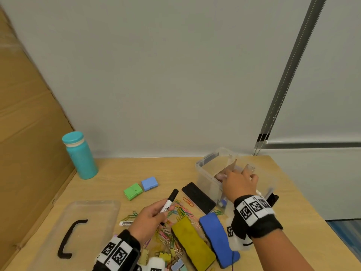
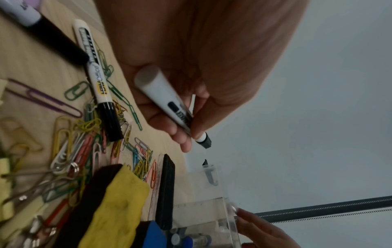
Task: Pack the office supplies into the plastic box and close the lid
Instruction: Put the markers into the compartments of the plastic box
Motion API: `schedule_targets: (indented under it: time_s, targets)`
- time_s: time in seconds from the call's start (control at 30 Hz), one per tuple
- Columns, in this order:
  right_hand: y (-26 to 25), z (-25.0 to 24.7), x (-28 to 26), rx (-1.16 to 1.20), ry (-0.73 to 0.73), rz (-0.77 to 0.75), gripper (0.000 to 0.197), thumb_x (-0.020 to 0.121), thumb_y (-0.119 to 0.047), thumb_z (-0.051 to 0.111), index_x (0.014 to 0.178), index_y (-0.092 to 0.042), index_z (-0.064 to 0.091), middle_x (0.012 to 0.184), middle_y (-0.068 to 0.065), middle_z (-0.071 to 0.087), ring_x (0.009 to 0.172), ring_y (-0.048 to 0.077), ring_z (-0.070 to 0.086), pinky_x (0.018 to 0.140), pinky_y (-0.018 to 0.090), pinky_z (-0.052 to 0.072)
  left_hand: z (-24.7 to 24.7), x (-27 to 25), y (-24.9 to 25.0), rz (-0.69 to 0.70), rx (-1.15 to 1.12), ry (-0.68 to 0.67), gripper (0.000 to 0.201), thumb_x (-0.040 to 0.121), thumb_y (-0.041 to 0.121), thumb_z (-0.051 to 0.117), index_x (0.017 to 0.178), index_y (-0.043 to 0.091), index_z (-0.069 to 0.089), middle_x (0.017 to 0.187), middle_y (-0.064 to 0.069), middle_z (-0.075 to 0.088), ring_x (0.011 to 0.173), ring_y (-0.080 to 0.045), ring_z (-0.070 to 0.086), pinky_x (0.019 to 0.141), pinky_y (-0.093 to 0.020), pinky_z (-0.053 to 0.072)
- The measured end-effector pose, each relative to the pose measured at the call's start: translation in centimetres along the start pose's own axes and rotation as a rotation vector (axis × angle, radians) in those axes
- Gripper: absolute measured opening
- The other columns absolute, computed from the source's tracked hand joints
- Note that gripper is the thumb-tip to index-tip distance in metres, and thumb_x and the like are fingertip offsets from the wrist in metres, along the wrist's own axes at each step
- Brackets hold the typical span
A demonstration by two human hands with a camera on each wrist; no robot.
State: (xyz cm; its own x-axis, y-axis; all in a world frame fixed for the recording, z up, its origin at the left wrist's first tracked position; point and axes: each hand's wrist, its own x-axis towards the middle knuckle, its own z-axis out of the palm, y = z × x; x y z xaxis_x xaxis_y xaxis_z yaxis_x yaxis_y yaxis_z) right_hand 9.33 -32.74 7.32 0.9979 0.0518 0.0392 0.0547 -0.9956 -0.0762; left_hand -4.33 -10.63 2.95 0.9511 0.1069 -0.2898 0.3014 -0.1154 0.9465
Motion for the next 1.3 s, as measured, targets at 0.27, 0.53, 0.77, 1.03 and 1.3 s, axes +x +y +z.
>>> schedule_targets:
  time_s: [0.27, 0.53, 0.77, 1.03, 1.3]
  targets:
    - [6.5, 0.4, -2.0, 0.091, 0.178, 0.03, 0.039, 0.095, -0.024, 0.037, 0.132, -0.029, 0.048, 0.141, -0.004, 0.044, 0.13, 0.021, 0.035, 0.109, 0.043, 0.024, 0.1, 0.1, -1.1, -0.005, 0.008, -0.006, 0.044, 0.096, 0.005, 0.048, 0.137, 0.022, 0.046, 0.116, 0.001, 0.065, 0.054, -0.006, 0.056, 0.05, -0.019, 0.045]
    - [9.5, 3.9, -2.8, 0.238, 0.071, 0.105, 0.053, 0.097, -0.035, 0.031, 0.146, -0.015, 0.029, 0.159, 0.006, 0.012, 0.147, 0.025, 0.006, 0.119, 0.041, 0.015, 6.4, 2.0, 6.3, 0.394, 0.563, 0.141, 0.042, 0.096, 0.029, 0.048, 0.137, 0.03, 0.041, 0.122, 0.008, 0.053, 0.099, -0.006, 0.055, 0.081, -0.016, 0.046]
    - [9.5, 4.3, -3.0, 0.311, 0.095, 0.085, 0.052, 0.098, -0.031, 0.028, 0.145, -0.012, 0.031, 0.16, 0.005, 0.007, 0.147, 0.024, -0.001, 0.12, 0.039, 0.011, 13.7, 11.0, 13.0, 0.37, 1.215, 0.088, 0.043, 0.084, 0.046, 0.062, 0.113, 0.016, 0.054, 0.119, -0.004, 0.058, 0.098, -0.024, 0.061, 0.069, -0.033, 0.046]
    - [9.4, 4.3, -3.1, 0.352, 0.095, 0.069, 0.051, 0.099, -0.03, 0.025, 0.146, -0.011, 0.029, 0.16, 0.006, 0.004, 0.147, 0.024, -0.005, 0.12, 0.038, 0.009, 15.2, 13.6, 12.5, 0.233, 1.413, 0.03, 0.017, 0.089, 0.023, 0.06, 0.101, 0.013, 0.064, 0.077, -0.002, 0.054, 0.079, -0.023, 0.058, 0.066, -0.031, 0.039]
    - [9.6, 4.8, -3.1, 0.346, 0.12, 0.037, 0.051, 0.099, -0.028, 0.023, 0.146, -0.01, 0.029, 0.159, 0.009, 0.005, 0.147, 0.025, -0.006, 0.121, 0.037, 0.005, 16.8, 13.0, 12.4, 0.32, 1.196, -0.027, 0.029, 0.096, 0.025, 0.043, 0.115, 0.006, 0.055, 0.113, -0.015, 0.06, 0.102, -0.032, 0.057, 0.083, -0.04, 0.046]
